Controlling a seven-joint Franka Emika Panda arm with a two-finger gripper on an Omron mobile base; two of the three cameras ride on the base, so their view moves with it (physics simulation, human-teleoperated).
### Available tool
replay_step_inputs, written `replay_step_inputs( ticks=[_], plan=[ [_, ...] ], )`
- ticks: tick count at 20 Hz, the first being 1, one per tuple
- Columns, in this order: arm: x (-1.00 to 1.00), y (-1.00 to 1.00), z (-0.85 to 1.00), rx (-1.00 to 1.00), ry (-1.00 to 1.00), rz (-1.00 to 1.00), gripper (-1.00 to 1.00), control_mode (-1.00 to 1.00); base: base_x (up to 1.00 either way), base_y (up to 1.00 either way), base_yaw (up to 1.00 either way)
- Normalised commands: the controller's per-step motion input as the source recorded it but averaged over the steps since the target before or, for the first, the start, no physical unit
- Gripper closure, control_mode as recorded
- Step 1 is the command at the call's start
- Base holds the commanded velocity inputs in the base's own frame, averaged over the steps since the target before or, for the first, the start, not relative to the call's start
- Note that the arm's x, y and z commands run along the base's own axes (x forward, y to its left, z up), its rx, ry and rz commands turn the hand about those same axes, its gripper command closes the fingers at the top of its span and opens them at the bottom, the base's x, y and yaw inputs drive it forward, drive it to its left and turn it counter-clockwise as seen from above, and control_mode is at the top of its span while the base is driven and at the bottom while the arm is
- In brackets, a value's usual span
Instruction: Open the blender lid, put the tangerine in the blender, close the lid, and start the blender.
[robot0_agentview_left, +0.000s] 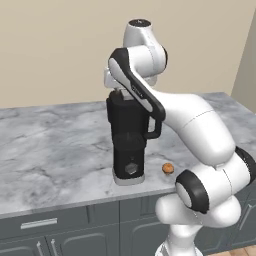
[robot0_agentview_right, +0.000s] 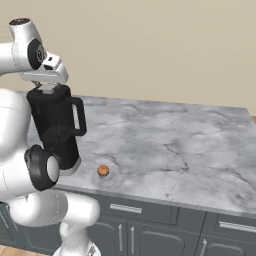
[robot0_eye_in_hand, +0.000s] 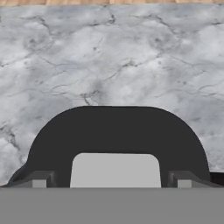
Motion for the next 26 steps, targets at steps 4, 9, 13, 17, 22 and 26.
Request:
replay_step_inputs(
  ticks=[4, 9, 13, 17, 22, 26],
  plan=[
    [0.03, 0.0, -0.2, 0.0, 0.09, 0.0, -1.0, -1.0, 0.0, 0.0, 0.0],
    [0.03, 0.0, -0.31, 0.0, 0.05, 0.0, -1.0, -1.0, 0.0, 0.0, 0.0],
    [0.0, 0.0, -0.51, 0.0, 0.02, 0.0, 1.0, -1.0, 0.0, 0.0, 0.0],
    [-0.01, 0.0, -0.48, 0.0, 0.0, 0.0, 1.0, -1.0, 0.0, 0.0, 0.0],
    [0.0, 0.0, -0.2, 0.0, 0.01, 0.0, 1.0, -1.0, 0.0, 0.0, 0.0],
    [-0.01, 0.0, 0.06, 0.01, 0.0, 0.0, 1.0, -1.0, 0.0, 0.0, 0.0]
  ],
)
